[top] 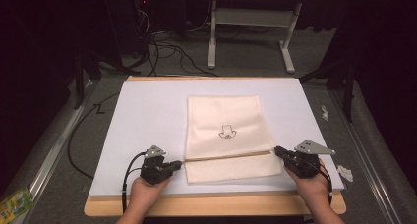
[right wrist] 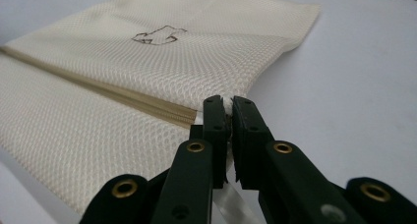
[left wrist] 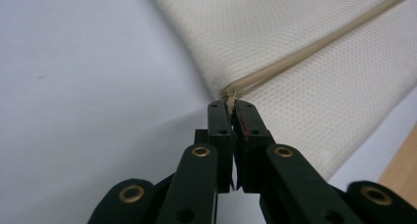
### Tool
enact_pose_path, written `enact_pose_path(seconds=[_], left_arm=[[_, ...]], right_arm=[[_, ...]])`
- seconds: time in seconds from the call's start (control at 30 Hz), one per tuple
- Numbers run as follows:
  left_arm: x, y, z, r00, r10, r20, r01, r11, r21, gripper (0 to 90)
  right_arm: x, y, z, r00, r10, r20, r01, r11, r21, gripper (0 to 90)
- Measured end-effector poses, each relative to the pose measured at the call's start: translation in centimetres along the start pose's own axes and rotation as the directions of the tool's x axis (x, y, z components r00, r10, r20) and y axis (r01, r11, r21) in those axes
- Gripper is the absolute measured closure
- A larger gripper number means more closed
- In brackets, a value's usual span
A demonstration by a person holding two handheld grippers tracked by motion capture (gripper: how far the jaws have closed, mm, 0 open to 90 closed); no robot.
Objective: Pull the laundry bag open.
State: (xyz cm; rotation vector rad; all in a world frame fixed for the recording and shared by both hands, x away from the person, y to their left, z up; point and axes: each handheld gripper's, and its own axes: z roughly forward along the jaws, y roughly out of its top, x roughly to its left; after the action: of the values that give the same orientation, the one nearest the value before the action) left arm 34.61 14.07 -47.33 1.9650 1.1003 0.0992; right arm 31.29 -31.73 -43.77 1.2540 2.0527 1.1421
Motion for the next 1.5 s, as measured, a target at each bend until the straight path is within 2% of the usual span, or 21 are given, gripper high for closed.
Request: enact_pose_path(seconds=[0.13,0.4,0.47,0.5,0.53,0.57,0.6,0.63,0.67,0.7,0.73,0.77,0.8,0.87,0.9,0.93,1.03,1.07,1.13,1.23,1.5], left_arm=[[-0.1,0.2,-0.2,1.0000,0.000,-0.007,0.000,1.0000,0.000,87.4],[-1.0,0.1,0.0,0.9972,0.074,-0.008,-0.074,0.9973,-0.001,86.6],[-1.4,0.2,-0.3,0.9943,0.107,-0.004,-0.107,0.9938,-0.032,79.6],[-1.4,0.2,-0.3,0.9943,0.107,-0.004,-0.107,0.9938,-0.032,76.7],[-1.6,0.6,-0.8,0.9915,0.127,-0.028,-0.128,0.9903,-0.053,71.1],[-1.6,0.6,-0.8,0.9915,0.127,-0.028,-0.128,0.9903,-0.053,66.1],[-1.4,1.2,-1.9,0.9816,0.165,-0.096,-0.175,0.9784,-0.110,58.4],[-1.4,1.2,-1.9,0.9816,0.165,-0.096,-0.175,0.9784,-0.110,51.7],[-0.6,1.4,-3.3,0.9711,0.163,-0.175,-0.194,0.9638,-0.183,44.7],[-0.6,1.4,-3.3,0.9711,0.163,-0.175,-0.194,0.9638,-0.183,39.8],[-0.1,1.4,-4.1,0.9547,0.161,-0.250,-0.216,0.9540,-0.208,39.8],[0.5,1.3,-4.7,0.9338,0.164,-0.318,-0.240,0.9468,-0.215,33.4],[1.0,1.1,-5.2,0.9192,0.162,-0.359,-0.251,0.9434,-0.217,26.8],[2.3,0.7,-6.0,0.9052,0.129,-0.405,-0.237,0.9442,-0.229,15.5],[2.3,0.7,-6.0,0.9052,0.129,-0.405,-0.237,0.9442,-0.229,15.5],[3.0,0.5,-6.3,0.9195,0.088,-0.383,-0.194,0.9491,-0.248,14.7],[2.9,0.4,-5.8,0.9226,0.092,-0.375,-0.191,0.9532,-0.234,13.7],[2.6,0.5,-5.3,0.9197,0.119,-0.374,-0.209,0.9553,-0.209,13.4],[1.9,0.6,-4.4,0.9029,0.182,-0.389,-0.263,0.9509,-0.164,12.9],[1.5,0.6,-4.1,0.8958,0.211,-0.391,-0.287,0.9465,-0.147,13.0],[2.1,0.7,-4.9,0.9177,0.155,-0.366,-0.238,0.9519,-0.193,13.8]], right_arm=[[-0.4,0.0,-0.3,0.9999,0.013,-0.008,-0.013,1.000,-0.010,86.8],[-0.6,-1.1,-0.1,0.9997,-0.001,-0.026,0.002,1.000,0.014,83.3],[-0.7,-1.4,-0.1,0.9994,0.001,-0.034,-0.001,1.000,0.012,70.3],[-0.7,-1.4,-0.1,0.9994,0.001,-0.034,-0.001,1.000,0.012,70.3],[-1.0,-1.4,-0.3,0.9991,0.001,-0.044,-0.002,1.000,-0.024,55.7],[-1.1,-1.4,-0.4,0.9991,0.002,-0.043,-0.004,0.999,-0.040,50.3],[-1.3,-1.4,-0.7,0.9995,0.002,-0.032,-0.004,0.998,-0.066,44.6],[-1.6,-1.4,-0.9,0.9998,-0.007,-0.019,0.005,0.997,-0.081,39.9],[-2.0,-1.4,-1.2,0.9999,0.000,0.011,0.001,0.996,-0.089,33.8],[-2.0,-1.4,-1.2,0.9999,0.000,0.011,0.001,0.996,-0.089,33.8],[-2.3,-1.3,-1.4,0.9996,0.000,0.028,0.003,0.996,-0.093,29.0],[-2.9,-1.3,-1.8,0.9974,0.008,0.072,0.000,0.995,-0.100,20.6],[-3.6,-1.3,-2.3,0.9910,0.006,0.134,0.009,0.993,-0.114,15.5],[-5.3,-1.3,-3.8,0.9788,0.063,0.195,-0.030,0.985,-0.169,14.3],[-5.3,-1.3,-3.8,0.9788,0.063,0.195,-0.030,0.985,-0.169,14.3],[-6.4,-1.5,-4.7,0.9724,0.111,0.206,-0.068,0.977,-0.205,13.9],[-6.7,-1.8,-4.9,0.9733,0.124,0.194,-0.081,0.973,-0.214,13.9],[-6.6,-2.0,-4.7,0.9742,0.118,0.192,-0.078,0.976,-0.202,13.9],[-5.8,-1.8,-3.7,0.9805,0.078,0.180,-0.050,0.987,-0.153,13.2],[-5.5,-1.5,-3.5,0.9813,0.069,0.180,-0.041,0.987,-0.157,13.7],[-5.9,-1.7,-4.0,0.9795,0.086,0.182,-0.055,0.984,-0.167,14.3]])
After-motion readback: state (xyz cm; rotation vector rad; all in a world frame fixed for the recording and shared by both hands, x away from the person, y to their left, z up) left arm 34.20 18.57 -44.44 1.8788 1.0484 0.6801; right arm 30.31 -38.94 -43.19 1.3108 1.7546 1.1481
